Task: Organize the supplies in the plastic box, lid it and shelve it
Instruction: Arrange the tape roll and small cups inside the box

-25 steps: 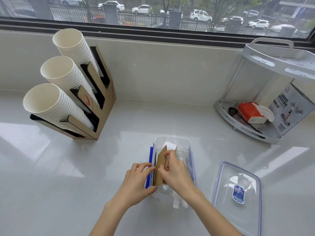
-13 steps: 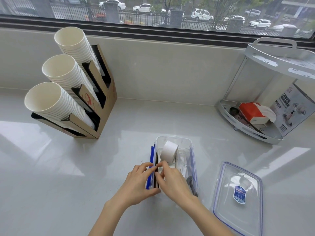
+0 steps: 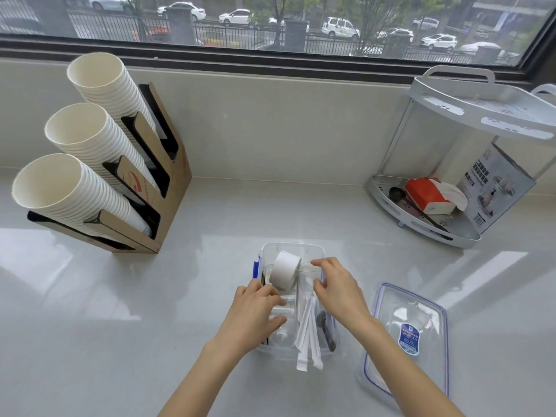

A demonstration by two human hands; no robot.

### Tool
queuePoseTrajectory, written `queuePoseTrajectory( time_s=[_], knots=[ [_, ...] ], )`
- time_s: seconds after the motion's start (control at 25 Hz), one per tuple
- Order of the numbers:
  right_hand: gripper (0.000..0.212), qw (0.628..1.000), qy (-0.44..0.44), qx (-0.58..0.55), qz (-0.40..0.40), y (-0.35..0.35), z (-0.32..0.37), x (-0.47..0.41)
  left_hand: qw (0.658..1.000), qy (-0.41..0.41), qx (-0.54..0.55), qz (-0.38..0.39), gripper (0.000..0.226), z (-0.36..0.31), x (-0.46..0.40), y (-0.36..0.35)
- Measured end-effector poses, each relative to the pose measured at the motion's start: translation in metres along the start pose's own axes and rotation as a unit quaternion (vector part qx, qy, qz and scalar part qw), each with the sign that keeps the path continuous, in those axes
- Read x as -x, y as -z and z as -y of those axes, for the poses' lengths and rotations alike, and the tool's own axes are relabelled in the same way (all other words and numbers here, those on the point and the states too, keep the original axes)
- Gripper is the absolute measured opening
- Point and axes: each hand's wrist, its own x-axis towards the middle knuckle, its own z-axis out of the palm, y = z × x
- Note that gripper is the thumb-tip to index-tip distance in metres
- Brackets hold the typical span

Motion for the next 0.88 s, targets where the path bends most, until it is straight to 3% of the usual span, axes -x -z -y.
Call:
queuePoseTrajectory(
  time_s=[0.16,0.44,0.6,0.76,0.88],
  knots=[
    [0.040,0.999,-0.010,0.020,0.044,-0.010,-0.002,-0.006,0.999,0.003,-0.024,0.034,0.032,-0.002,-0.005,-0.004],
    [0.027,1.000,-0.024,0.011,0.014,-0.017,-0.005,-0.006,1.000,0.005,0.000,-0.024,0.022,-0.006,-0.004,0.002],
    [0.021,0.999,-0.010,-0.038,-0.027,-0.003,-0.002,-0.001,0.989,0.036,0.119,-0.077,0.014,-0.011,-0.004,0.019],
    [0.014,0.982,0.036,-0.158,-0.098,0.023,0.010,0.006,0.972,0.094,0.204,-0.074,0.007,-0.010,-0.003,0.030],
    [0.023,0.964,0.065,-0.236,-0.102,0.040,0.023,0.015,0.938,0.142,0.313,-0.052,0.012,-0.011,-0.002,0.032]
  ],
)
